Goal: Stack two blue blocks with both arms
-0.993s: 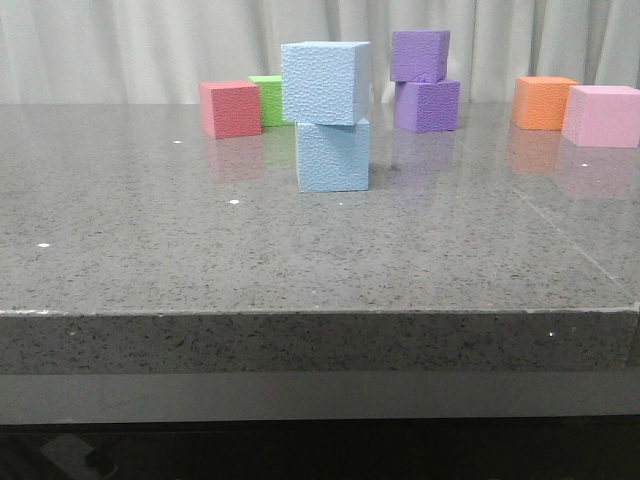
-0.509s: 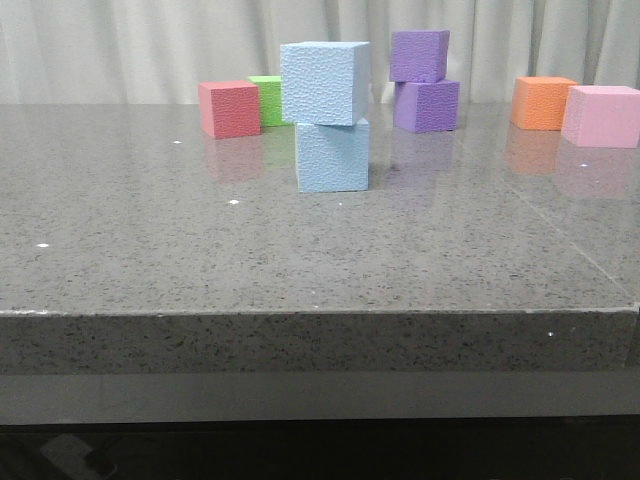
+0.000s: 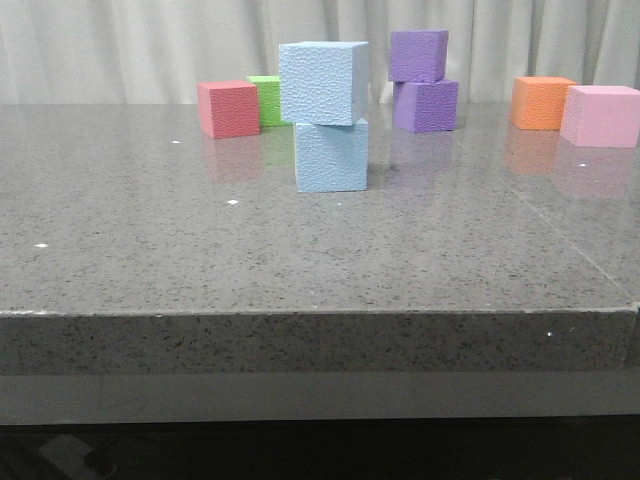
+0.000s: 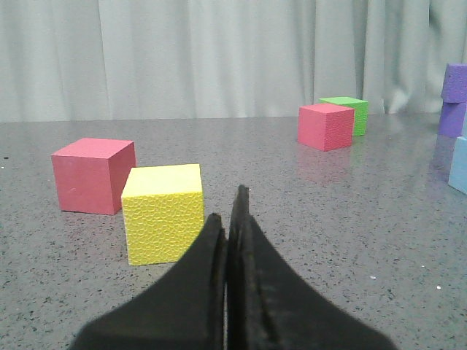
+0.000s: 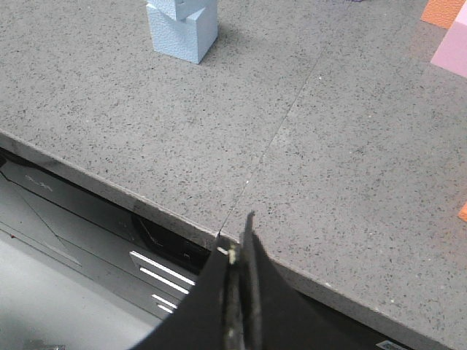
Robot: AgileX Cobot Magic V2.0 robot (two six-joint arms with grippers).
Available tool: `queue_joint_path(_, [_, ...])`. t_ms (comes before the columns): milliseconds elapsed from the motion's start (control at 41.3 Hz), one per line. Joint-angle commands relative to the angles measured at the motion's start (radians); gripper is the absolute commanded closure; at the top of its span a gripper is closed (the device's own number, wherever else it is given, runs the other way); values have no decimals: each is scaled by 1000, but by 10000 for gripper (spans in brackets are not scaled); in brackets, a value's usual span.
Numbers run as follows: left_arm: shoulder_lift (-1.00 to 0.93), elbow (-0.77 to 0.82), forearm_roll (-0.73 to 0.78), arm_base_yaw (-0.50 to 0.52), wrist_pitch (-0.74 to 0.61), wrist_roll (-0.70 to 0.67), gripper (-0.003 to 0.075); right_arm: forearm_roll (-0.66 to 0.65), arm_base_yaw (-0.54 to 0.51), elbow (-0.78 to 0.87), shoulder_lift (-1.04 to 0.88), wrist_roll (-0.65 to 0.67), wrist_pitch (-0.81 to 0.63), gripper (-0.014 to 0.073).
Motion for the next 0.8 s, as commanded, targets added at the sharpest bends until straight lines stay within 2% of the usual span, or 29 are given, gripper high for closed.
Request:
queue_joint_path(0, [-20,2,-13,-7,-88,-10,741,-12,-5,-23,5,-10,-68,661])
queue_joint_path(218, [-20,2,-13,0,-88,-10,741,-12,-5,-23,5,-10,-68,661])
queue_joint_path(436, [-20,2,-13,52,-88,-10,741,-12,-5,-23,5,-10,-68,661])
queue_joint_path(775, [-18,2,-13,52,-88,-10,741,-12,-5,-23,5,-10,-68,661])
